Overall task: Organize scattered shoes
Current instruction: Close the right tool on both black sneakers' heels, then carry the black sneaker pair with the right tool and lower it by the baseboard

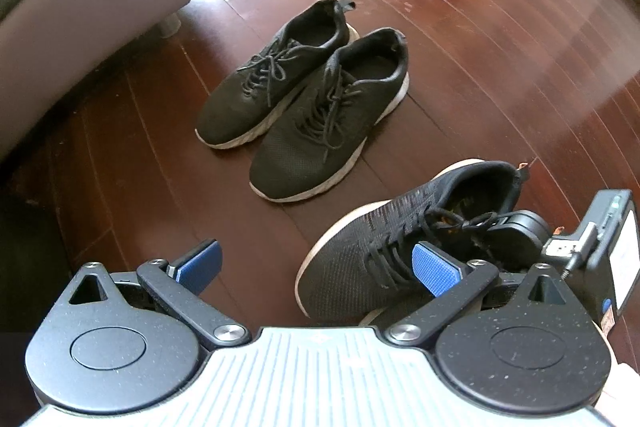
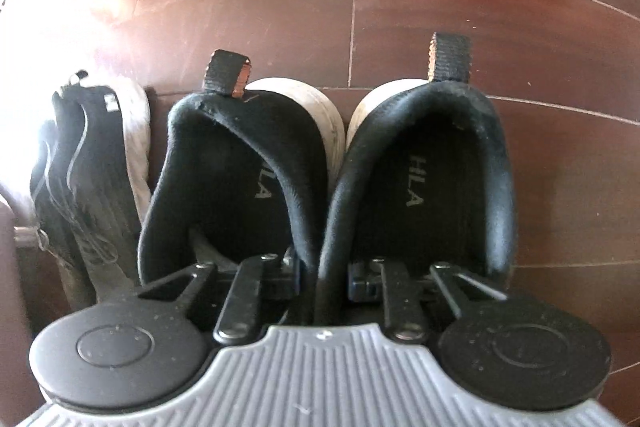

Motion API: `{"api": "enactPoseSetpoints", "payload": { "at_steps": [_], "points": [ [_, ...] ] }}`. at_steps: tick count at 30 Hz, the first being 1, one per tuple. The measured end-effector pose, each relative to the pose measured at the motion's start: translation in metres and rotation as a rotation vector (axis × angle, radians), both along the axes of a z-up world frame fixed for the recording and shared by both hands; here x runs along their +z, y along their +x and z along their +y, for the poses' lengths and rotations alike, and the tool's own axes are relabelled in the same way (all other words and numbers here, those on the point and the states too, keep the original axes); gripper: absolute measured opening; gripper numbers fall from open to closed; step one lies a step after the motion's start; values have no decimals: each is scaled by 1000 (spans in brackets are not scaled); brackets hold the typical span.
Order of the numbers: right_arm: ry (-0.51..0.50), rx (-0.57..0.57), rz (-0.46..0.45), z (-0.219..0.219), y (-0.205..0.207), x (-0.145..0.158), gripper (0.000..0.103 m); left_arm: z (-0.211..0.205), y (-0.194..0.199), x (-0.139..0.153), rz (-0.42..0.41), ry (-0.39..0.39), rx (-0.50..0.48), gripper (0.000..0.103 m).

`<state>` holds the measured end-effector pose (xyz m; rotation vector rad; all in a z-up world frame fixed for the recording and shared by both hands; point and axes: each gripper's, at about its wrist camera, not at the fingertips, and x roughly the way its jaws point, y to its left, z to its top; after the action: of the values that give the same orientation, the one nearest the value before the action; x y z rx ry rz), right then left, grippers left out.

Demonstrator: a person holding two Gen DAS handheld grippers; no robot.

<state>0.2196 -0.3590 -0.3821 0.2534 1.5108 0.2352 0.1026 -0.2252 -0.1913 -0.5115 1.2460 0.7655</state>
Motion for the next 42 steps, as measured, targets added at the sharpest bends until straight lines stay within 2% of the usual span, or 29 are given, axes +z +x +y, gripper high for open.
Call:
{"api": "enactPoseSetpoints", "payload": {
  "at_steps": [8,16,24,30,34,37,42],
  "points": [
    [93,-117,-28,-54,-7,29,21,-26,10,6,-15,22,-73,102],
    [143,-262,-88,-132,-24,64,21,-64,17,14,-43,52,-173,102],
    [152,-429,-172,-236,-59,100,21,-125,17,20,-69,79,-319,102],
    [142,-553,-218,-315,-102,125,21,-191,15,21,-86,108,-465,102],
    [125,-669,-234,-357,-138,124,21,-238,9,20,-93,131,-575,102],
    [108,-755,-241,-358,-166,92,21,-270,4,18,-96,125,-634,102],
    [74,-870,-246,-429,-219,102,21,-328,-5,12,-100,131,-763,103]
  ]
}}
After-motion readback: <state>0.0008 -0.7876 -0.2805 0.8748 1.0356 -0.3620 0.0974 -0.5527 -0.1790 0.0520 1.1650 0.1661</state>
